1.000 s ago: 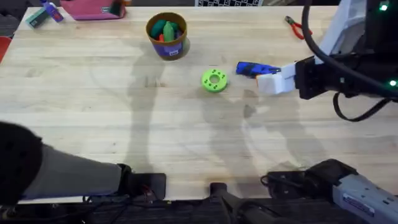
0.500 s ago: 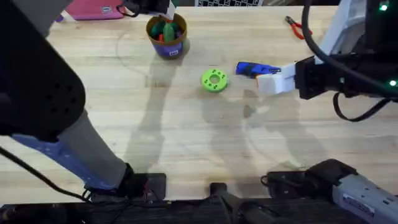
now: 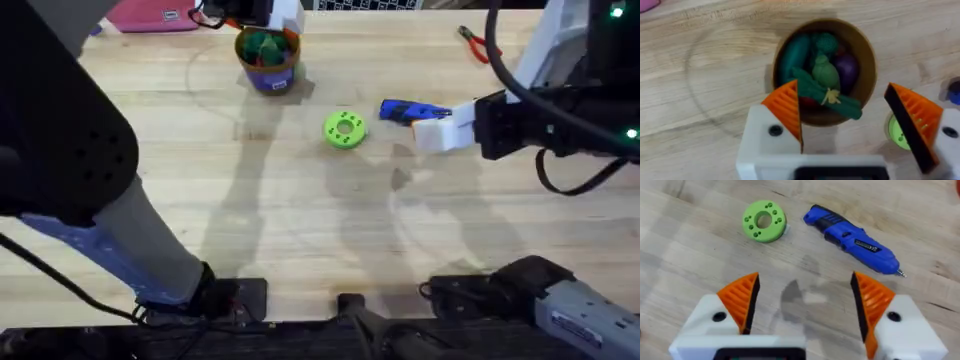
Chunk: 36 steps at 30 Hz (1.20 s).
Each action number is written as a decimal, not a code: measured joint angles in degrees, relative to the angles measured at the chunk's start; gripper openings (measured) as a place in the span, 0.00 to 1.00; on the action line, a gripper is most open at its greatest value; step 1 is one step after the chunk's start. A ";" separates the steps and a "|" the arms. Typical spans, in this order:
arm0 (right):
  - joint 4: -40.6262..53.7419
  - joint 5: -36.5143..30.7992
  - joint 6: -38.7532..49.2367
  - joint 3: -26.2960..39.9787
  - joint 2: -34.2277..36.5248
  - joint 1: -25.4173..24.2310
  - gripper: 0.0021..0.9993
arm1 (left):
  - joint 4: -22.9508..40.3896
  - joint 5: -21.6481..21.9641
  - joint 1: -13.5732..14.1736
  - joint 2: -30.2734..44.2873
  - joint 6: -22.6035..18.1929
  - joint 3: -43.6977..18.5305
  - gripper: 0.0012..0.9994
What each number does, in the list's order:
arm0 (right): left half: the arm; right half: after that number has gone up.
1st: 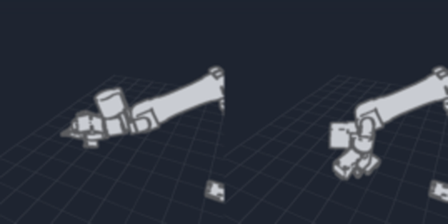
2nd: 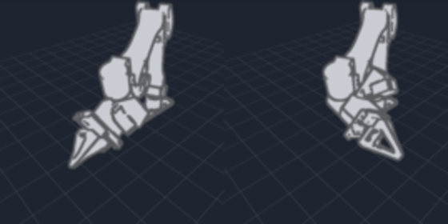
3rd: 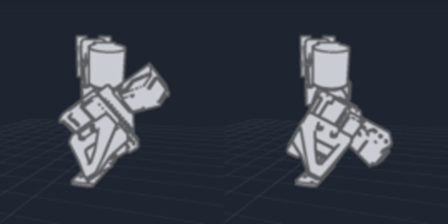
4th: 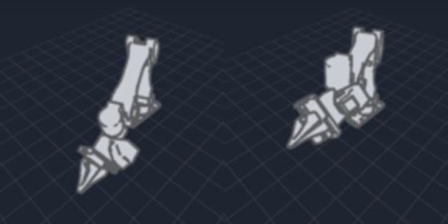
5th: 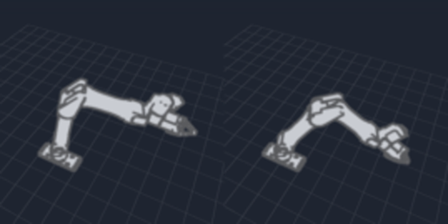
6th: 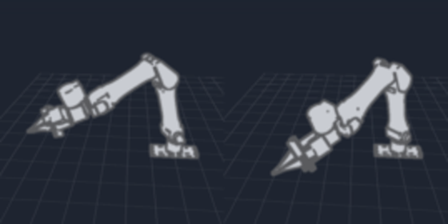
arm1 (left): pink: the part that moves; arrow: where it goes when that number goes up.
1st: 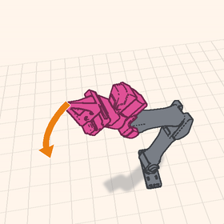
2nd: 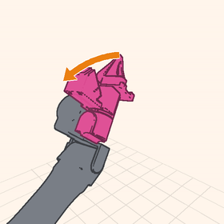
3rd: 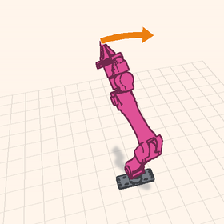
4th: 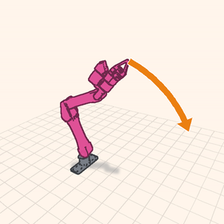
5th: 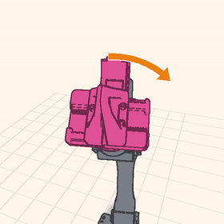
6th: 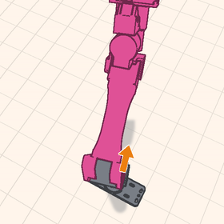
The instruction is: Pick up the gripper from the table and insert it into the empty holder that is missing its gripper. Then pick up a screw, insert it into the mounting hole, and use the screwdriver to tighten it. Finally, clean up the table by picking up the vegetable and placing it into the bucket.
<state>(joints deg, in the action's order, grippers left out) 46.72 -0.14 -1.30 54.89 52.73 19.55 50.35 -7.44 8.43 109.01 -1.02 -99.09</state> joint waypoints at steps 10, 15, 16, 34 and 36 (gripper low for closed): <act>0.04 0.00 0.00 0.00 0.00 0.00 0.99 | 4.85 3.34 -0.11 -7.37 -0.02 0.04 0.99; 0.97 0.00 -0.02 0.00 0.00 0.00 0.99 | 12.10 5.75 -0.27 -15.82 -0.10 0.04 0.99; 1.43 0.00 0.00 0.00 0.00 0.00 0.99 | 14.02 6.01 -0.33 -17.47 -0.26 0.11 0.99; 3.09 0.02 -0.01 0.00 0.00 0.00 0.99 | 11.89 5.02 -1.29 -51.91 3.04 43.26 0.99; 3.10 0.02 0.00 0.00 0.00 0.00 0.99 | 11.87 4.72 -1.29 -51.67 4.21 44.84 0.99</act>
